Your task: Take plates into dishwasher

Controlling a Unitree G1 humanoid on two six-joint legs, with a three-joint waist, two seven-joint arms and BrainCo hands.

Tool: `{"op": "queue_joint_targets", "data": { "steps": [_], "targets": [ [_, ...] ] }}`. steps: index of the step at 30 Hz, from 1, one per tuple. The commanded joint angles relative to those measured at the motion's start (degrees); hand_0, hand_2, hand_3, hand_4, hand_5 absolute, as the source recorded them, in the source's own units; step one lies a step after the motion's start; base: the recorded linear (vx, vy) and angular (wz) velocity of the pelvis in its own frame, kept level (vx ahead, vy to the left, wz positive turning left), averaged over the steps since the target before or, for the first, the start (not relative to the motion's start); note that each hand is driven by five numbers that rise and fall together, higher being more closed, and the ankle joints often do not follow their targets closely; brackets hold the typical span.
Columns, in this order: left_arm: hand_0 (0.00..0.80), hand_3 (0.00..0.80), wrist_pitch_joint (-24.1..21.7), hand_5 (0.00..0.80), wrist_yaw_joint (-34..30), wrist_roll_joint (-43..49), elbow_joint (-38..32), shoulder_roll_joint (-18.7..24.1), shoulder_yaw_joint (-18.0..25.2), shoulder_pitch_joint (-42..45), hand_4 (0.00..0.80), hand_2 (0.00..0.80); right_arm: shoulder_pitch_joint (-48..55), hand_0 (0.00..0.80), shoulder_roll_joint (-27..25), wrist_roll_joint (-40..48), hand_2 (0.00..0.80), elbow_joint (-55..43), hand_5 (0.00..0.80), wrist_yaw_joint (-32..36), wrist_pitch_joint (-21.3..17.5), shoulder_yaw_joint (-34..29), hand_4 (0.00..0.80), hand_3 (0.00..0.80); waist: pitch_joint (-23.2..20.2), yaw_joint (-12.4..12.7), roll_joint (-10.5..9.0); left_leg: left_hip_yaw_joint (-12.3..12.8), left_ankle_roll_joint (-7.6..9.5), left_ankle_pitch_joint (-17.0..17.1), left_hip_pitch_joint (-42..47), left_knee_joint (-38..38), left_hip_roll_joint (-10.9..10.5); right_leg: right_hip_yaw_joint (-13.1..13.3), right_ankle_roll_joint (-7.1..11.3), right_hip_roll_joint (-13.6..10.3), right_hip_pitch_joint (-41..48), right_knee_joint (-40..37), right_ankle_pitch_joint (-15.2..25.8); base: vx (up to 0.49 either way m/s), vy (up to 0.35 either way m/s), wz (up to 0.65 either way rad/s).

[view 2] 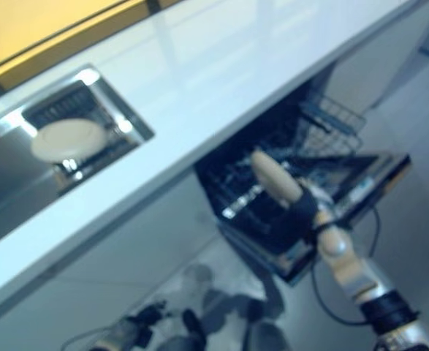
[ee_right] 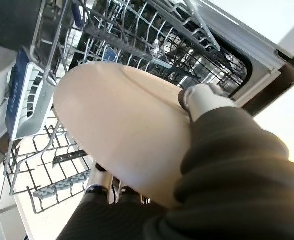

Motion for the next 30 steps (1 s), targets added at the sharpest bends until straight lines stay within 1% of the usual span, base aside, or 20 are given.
{"op": "queue_joint_targets", "data": {
  "steps": [1,5,13,25,30],
  "targets": [
    [0.000,0.000,0.2,0.000,0.1,0.2,-1.3,1.8,-0.6,-0.5,0.000,0.000,-6.4,0.800,3.8,-1.0,0.800,-0.1,0.800,-3.2,-0.7,2.7,0.800,0.800,-0.5,0.3,-5.50,-0.4,-0.33,-3.8,-3.7,1.9,-2.3,0.5,0.83,-1.3,3.8,1.7,-9.0,0.000,0.000,0.00],
    [0.000,0.000,0.3,0.000,0.1,0.3,-1.5,1.6,-0.8,-0.6,0.000,0.000,-6.8,0.800,4.8,-0.8,0.800,1.2,0.800,-3.8,-0.1,3.7,0.800,0.800,-0.2,0.6,-5.28,-0.7,-0.31,-3.9,-4.0,2.0,-2.4,0.4,0.85,-1.5,3.6,1.8,-9.1,0.000,0.000,0.00],
    [0.000,0.000,0.4,0.000,0.0,0.3,-1.9,1.4,-1.4,-0.7,0.000,0.000,-9.5,0.800,7.8,-0.1,0.800,7.1,0.800,-5.2,1.4,6.0,0.800,0.800,0.4,1.8,-4.86,-1.5,0.06,-4.9,-4.5,2.1,-3.0,-0.3,1.02,-2.0,3.6,1.6,-9.0,0.027,0.024,0.03],
    [0.000,0.000,0.6,0.000,0.0,0.5,-2.0,1.9,-1.5,-1.1,0.000,0.000,-13.6,0.800,10.3,-0.3,0.800,13.8,0.800,-6.3,3.1,7.1,0.800,0.800,1.5,3.5,-4.54,-3.2,0.37,-5.7,-5.8,2.4,-3.7,-1.2,1.19,-2.5,3.1,1.7,-8.8,0.019,0.017,0.06],
    [0.000,0.000,0.6,0.000,-0.4,0.7,-2.9,2.3,-1.7,-1.1,0.000,0.000,-16.1,0.800,11.1,-1.1,0.800,16.8,0.800,-6.3,4.8,7.3,0.800,0.800,2.5,4.4,-4.21,-4.2,0.51,-5.6,-6.5,2.4,-4.1,-1.7,1.19,-2.7,2.6,1.8,-8.8,0.027,0.018,0.10]
  ]
}}
